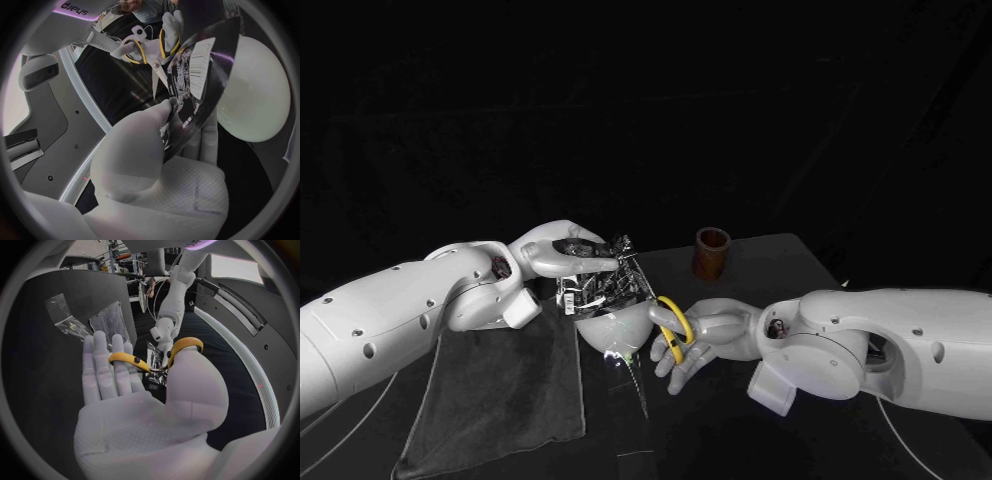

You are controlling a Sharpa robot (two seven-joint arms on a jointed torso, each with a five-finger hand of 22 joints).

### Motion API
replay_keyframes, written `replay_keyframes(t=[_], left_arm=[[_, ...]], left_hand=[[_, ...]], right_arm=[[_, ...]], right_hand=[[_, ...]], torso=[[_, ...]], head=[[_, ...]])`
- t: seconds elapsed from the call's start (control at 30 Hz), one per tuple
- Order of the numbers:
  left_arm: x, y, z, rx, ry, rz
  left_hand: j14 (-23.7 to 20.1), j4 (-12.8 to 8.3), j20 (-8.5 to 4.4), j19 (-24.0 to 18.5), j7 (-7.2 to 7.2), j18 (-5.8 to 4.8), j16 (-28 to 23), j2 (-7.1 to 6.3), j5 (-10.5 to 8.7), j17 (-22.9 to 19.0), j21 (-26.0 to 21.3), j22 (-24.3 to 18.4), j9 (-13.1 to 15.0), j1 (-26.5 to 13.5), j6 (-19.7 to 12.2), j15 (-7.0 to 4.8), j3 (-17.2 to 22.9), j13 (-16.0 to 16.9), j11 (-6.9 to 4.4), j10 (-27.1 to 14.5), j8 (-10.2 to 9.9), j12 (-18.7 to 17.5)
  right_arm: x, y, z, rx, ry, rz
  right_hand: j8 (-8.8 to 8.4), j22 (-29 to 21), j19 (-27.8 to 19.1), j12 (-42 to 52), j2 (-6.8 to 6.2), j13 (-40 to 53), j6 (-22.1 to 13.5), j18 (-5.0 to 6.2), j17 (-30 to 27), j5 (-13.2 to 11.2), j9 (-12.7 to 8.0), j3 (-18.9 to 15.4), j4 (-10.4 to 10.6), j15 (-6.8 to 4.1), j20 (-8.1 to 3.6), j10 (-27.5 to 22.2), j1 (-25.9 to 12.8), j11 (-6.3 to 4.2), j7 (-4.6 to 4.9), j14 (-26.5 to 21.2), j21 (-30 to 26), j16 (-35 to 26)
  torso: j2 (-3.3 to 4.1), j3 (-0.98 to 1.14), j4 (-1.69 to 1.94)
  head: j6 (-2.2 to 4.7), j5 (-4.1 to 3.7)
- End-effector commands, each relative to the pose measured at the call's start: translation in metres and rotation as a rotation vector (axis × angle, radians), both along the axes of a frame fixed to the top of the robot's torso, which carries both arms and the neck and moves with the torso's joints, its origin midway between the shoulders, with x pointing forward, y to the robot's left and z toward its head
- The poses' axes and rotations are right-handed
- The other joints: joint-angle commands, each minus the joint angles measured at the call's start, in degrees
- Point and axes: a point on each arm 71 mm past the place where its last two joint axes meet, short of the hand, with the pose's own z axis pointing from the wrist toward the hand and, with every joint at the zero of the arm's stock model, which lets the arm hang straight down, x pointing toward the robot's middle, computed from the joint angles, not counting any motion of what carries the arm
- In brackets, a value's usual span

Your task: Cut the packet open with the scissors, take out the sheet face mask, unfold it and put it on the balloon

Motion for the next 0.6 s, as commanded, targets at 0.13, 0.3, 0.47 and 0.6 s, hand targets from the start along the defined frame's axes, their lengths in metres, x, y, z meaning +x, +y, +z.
replay_keyframes(t=[0.13, 0.3, 0.47, 0.6], left_arm=[[-0.0008, 0.001, 0.002, -0.017, -0.005, -0.02], [-0.0003, 0.004, 0.0017, -0.015, -0.006, -0.015], [0.0001, 0.0077, 0.0015, -0.014, -0.007, -0.011], [-0.0009, 0.0088, 0.0019, -0.017, -0.007, -0.013]], left_hand=[[-0.1, -1.5, 0.02, -0.3, 0.04, 0.73, 0.1, 0.3, 0.35, 0.1, 0.4, 0.1, 1.2, 0.1, 0.5, -0.08, 1.2, 0.1, -0.34, 0.1, 0.2, 0.0], [-0.1, -1.5, 0.02, -0.3, 0.04, 0.73, 0.1, 0.3, 0.35, 0.1, 0.4, 0.1, 1.2, 0.1, 0.5, -0.08, 1.2, 0.1, -0.34, 0.1, 0.2, 0.0], [-0.2, -1.6, 0.02, -0.4, 0.03, 0.72, 0.1, 0.31, 0.35, 0.1, 0.5, 0.1, 1.2, 0.1, 0.5, -0.09, 1.3, 0.1, -0.35, 0.1, 0.2, 0.0], [-0.2, -1.6, 0.02, -0.4, 0.03, 0.72, 0.1, 0.31, 0.35, 0.1, 0.5, 0.1, 1.2, 0.1, 0.5, -0.09, 1.3, 0.1, -0.35, 0.1, 0.2, 0.0]], right_arm=[[-0.0021, -0.0036, 0.0024, 0.008, -0.017, -0.002], [-0.0047, -0.0046, 0.004, 0.011, -0.02, -0.003], [-0.0065, -0.0057, 0.0051, 0.013, -0.021, -0.005], [-0.0056, -0.007, 0.0048, 0.012, -0.023, -0.007]], right_hand=[[-0.21, -0.1, 0.0, 0.3, 0.3, -0.2, -2.2, 0.84, -0.1, 0.3, -0.1, 0.4, 0.0, -0.07, 0.39, 0.3, -0.2, 0.33, 2.51, 0.2, -0.3, -0.5], [-0.21, -0.1, 0.0, 0.3, 0.3, -0.2, -2.2, 0.84, -0.1, 0.3, -0.1, 0.4, 0.0, -0.07, 0.39, 0.3, -0.2, 0.33, 2.51, 0.2, -0.3, -0.5], [-0.25, -0.2, 0.0, 0.3, 0.43, -0.5, -2.1, 0.85, -0.3, 0.3, -0.2, 0.6, 0.0, -0.06, 0.41, 0.3, -0.1, 0.33, 2.51, 0.2, -0.5, -0.6], [-0.28, -0.3, 0.0, 0.3, 0.56, -0.6, -2.0, 0.86, -0.4, 0.3, -0.2, 0.7, 0.0, -0.05, 0.43, 0.4, 0.0, 0.33, 2.5, 0.2, -0.5, -0.6]], torso=[[-0.03, 0.02, 0.01], [-0.01, -0.02, -0.05], [0.02, 0.02, 0.0], [0.05, -0.03, 0.0]], head=[[0.05, -0.05], [0.06, -0.16], [0.0, -0.28], [-0.06, -0.38]])
